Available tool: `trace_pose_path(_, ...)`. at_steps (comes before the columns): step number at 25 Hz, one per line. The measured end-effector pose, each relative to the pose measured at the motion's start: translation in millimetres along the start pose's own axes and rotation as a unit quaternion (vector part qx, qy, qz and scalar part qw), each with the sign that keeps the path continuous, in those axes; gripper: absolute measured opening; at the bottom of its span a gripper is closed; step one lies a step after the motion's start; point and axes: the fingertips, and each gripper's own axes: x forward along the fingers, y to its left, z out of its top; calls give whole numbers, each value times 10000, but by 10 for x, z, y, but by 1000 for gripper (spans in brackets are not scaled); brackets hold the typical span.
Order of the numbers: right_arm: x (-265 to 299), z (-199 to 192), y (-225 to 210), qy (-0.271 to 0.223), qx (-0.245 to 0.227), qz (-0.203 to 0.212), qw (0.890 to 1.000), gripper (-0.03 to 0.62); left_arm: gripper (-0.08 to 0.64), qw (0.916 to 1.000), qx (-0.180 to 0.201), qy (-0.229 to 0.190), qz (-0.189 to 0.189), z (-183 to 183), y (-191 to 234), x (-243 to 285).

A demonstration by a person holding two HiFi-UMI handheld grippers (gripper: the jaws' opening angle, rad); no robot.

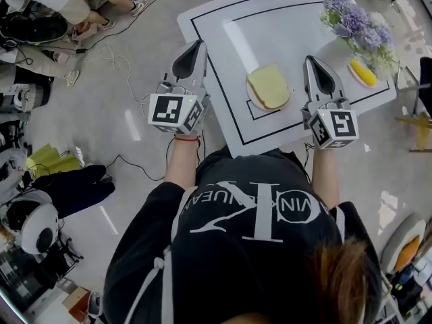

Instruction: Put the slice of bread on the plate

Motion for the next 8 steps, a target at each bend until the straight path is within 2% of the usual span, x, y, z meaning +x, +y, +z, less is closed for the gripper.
trace_pose_path(8,-15,-49,0,37,53,5,10000,0,8,10000,-15,38,-9,-34,-16,-3)
